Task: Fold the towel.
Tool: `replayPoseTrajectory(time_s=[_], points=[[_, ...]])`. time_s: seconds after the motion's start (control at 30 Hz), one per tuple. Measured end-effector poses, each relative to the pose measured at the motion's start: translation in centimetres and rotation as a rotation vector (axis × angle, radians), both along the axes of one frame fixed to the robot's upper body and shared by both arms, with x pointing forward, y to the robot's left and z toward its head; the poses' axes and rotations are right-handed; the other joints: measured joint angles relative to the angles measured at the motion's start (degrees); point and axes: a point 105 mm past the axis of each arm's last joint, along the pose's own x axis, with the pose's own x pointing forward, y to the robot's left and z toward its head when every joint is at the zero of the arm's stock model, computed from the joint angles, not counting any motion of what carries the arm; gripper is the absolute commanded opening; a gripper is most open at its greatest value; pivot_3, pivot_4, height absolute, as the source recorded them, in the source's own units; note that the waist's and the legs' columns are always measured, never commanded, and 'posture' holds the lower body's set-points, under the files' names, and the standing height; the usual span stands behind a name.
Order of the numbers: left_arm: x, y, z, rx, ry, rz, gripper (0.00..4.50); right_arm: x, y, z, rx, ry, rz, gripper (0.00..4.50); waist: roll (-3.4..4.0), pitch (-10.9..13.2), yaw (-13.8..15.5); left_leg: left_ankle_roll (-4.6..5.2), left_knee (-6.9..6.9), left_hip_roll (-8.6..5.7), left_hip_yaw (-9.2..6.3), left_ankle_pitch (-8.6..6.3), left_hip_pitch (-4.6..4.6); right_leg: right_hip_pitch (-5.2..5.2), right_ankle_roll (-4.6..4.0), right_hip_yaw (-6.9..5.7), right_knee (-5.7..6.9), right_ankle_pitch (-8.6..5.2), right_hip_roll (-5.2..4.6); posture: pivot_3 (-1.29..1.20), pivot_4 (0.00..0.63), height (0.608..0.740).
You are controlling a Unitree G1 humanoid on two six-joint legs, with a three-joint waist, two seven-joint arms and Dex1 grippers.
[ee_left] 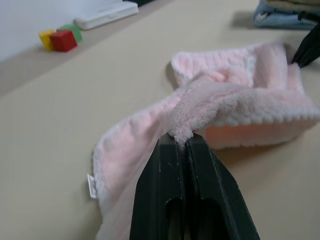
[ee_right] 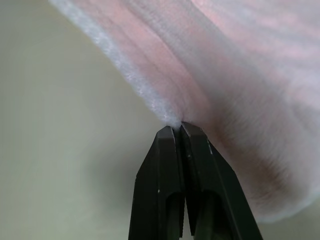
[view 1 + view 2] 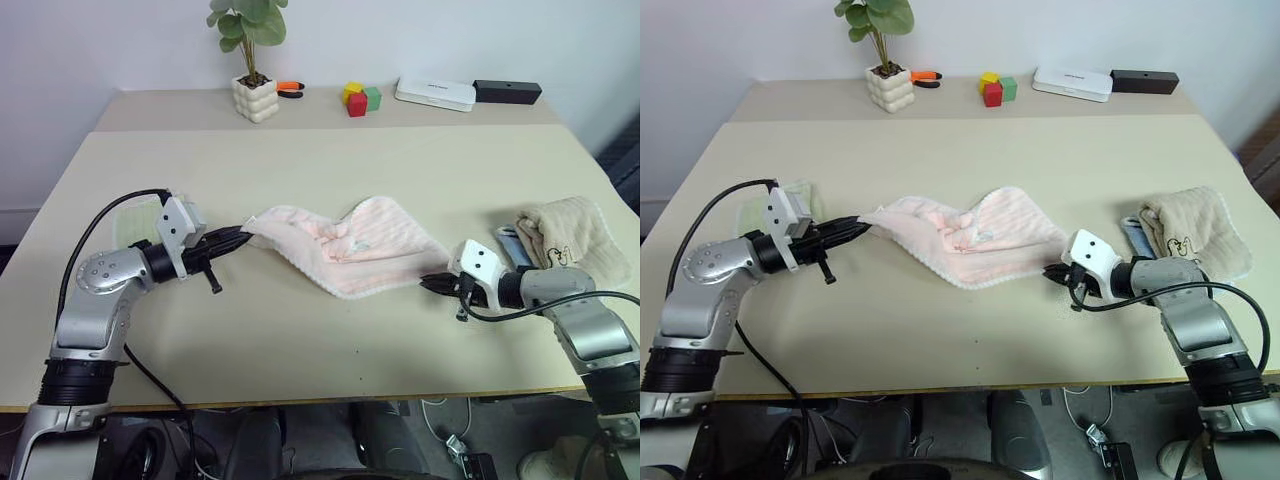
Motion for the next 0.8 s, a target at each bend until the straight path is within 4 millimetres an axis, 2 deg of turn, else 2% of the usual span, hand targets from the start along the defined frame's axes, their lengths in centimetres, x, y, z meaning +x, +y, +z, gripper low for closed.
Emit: replayPoseTrajectory(time_s=[0.1, 0.17, 0.3, 0.37, 0.43, 0.53, 0.6, 0.67, 0.73, 0.8], points=[[-0.9, 1.2, -0.9, 0.042, 0.050, -0.002, 0.00, -2.3, -0.5, 0.8, 0.059, 0.134, 0.015, 0.09, 0.08, 0.08, 0.10, 0.00, 0.01, 0.00, -0.01, 0.00, -0.18, -0.17, 0.01, -0.01, -0.01, 0.00, -0.01, 0.00, 0.150, 0.740], [-1.1, 1.5, -0.9, 0.049, 0.057, -0.008, 0.00, -3.2, -0.8, 2.2, 0.090, 0.169, 0.023, 0.09, 0.08, 0.10, 0.12, 0.00, 0.03, 0.00, -0.01, 0.00, -0.19, -0.18, 0.01, -0.01, 0.00, 0.00, -0.02, 0.00, 0.150, 0.740], [-1.0, 2.2, -0.7, 0.066, 0.045, -0.001, 0.00, -3.1, -1.2, 4.6, 0.114, 0.134, 0.005, 0.09, 0.06, 0.10, -0.01, 0.00, 0.02, 0.00, 0.00, 0.00, -0.16, -0.18, -0.15, -0.01, -0.02, -0.09, 0.00, 0.00, 0.150, 0.740], [0.2, 2.5, -0.5, 0.072, 0.008, 0.039, 0.00, -1.6, -1.1, 5.4, 0.124, 0.061, -0.029, 0.09, 0.06, 0.11, -0.07, 0.00, 0.04, 0.00, 0.01, 0.00, -0.17, -0.21, -0.15, -0.01, -0.01, -0.09, 0.01, 0.00, 0.150, 0.740], [2.1, 2.5, 0.1, 0.086, -0.055, 0.095, 0.00, 0.9, -1.1, 6.5, 0.136, -0.057, -0.083, 0.09, 0.05, 0.11, -0.02, 0.00, 0.05, -0.01, 0.01, 0.00, -0.17, -0.20, 0.01, -0.01, -0.02, 0.01, 0.01, 0.00, 0.150, 0.740], [6.4, 2.6, 1.7, 0.109, -0.183, 0.239, 0.00, 5.3, -1.1, 8.1, 0.100, -0.259, -0.175, 0.09, 0.00, 0.13, 0.08, -0.02, 0.08, -0.03, 0.00, 0.01, -0.26, -0.26, 0.04, -0.02, -0.02, 0.02, 0.01, 0.00, 0.150, 0.740], [9.0, 2.9, 3.5, 0.141, -0.295, 0.340, 0.00, 7.9, -0.6, 9.2, 0.061, -0.384, -0.207, 0.09, 0.00, 0.14, 0.04, -0.02, 0.05, -0.05, 0.01, 0.01, -0.39, -0.42, 0.04, -0.01, 0.00, 0.04, -0.02, 0.00, 0.150, 0.740], [11.2, 3.0, 6.4, 0.143, -0.412, 0.440, 0.00, 10.5, -0.1, 11.4, 0.052, -0.533, -0.257, 0.09, -0.01, 0.17, 0.00, -0.07, 0.04, -0.07, 0.01, 0.04, -0.66, -0.74, 0.05, -0.02, 0.06, 0.06, -0.05, 0.00, 0.150, 0.740], [12.6, 2.8, 10.7, 0.105, -0.549, 0.522, 0.00, 12.4, 0.2, 15.0, 0.063, -0.712, -0.312, 0.09, -0.01, 0.18, -0.07, -0.17, 0.08, -0.07, 0.01, 0.10, -1.18, -1.32, 0.04, -0.02, 0.20, 0.07, -0.07, 0.00, 0.150, 0.740], [12.8, 2.5, 15.1, 0.062, -0.691, 0.567, 0.00, 13.1, 0.2, 19.0, 0.062, -0.907, -0.350, 0.09, -0.01, 0.18, -0.05, -0.53, -0.05, -0.10, 0.04, 0.31, -1.41, -1.68, 0.04, -0.06, 0.20, 0.08, -0.13, 0.00, 0.150, 0.740]])
